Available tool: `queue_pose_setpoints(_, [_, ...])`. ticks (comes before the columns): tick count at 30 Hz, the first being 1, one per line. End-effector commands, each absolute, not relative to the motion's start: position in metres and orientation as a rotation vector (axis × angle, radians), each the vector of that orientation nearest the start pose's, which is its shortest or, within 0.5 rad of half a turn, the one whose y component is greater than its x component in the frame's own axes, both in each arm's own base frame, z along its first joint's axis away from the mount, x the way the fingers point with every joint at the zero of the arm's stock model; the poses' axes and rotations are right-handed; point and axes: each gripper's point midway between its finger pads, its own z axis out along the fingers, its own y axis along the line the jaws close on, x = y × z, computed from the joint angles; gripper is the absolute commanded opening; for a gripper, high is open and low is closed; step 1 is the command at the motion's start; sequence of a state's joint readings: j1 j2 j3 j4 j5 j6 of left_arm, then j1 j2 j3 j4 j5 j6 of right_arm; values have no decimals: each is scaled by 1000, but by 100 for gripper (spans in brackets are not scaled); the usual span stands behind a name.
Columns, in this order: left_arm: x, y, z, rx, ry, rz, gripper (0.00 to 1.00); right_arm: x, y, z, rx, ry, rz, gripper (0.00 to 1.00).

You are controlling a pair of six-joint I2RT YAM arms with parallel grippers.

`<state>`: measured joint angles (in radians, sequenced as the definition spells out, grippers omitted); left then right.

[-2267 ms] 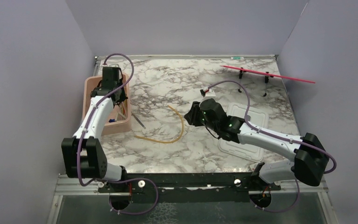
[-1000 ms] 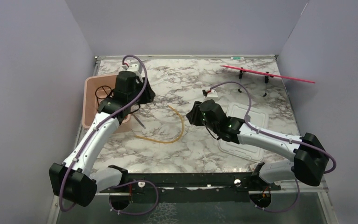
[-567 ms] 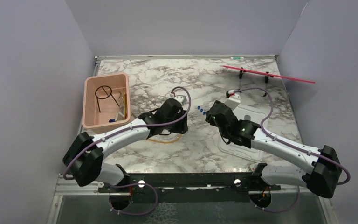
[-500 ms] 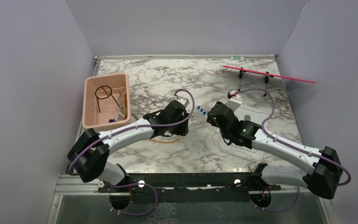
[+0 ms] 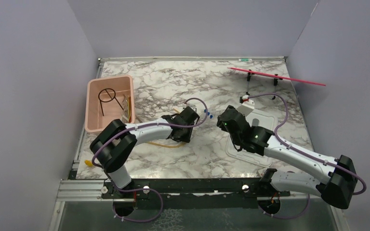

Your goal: Organize the chemistry lab equipment

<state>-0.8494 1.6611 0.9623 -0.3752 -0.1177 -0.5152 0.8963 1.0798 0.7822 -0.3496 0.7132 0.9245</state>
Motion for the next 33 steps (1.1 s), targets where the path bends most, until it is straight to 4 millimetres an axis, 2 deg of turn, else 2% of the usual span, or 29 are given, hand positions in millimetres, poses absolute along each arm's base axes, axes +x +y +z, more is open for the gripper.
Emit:
queue_pose_setpoints(1, [228,-274,22,482,2675,-305,32,269,181,172,438,2005,293,39])
queue_pose_setpoints(5, [223,-272,10,527,2711,-266,24,269,182,173,438,2002,296,39])
queue_pose_setpoints(8, [225,-267,7,573,2712,-205,7,269,181,174,445,1999,300,39])
queue_pose_setpoints(9, [227,-267,9,583,2704,-197,0,268,180,175,455,1997,303,39])
queue_pose_setpoints(12, [234,-271,28,599,2644,-216,0,268,180,180,456,1981,316,39])
queue_pose_setpoints(15, [246,-277,65,579,2547,-257,0,269,179,186,456,1967,322,39])
queue_pose_setpoints(17, [257,-276,96,532,2471,-261,0,269,179,189,461,1960,327,39])
queue_pose_setpoints(22, [282,-256,187,389,2276,-237,0,268,178,194,482,1948,354,39])
queue_pose_setpoints(27, [300,-213,274,243,2101,-169,0,268,178,198,488,1936,368,38])
queue_pose_setpoints(33, [317,-146,370,97,1901,5,0,268,181,197,486,1944,382,39])
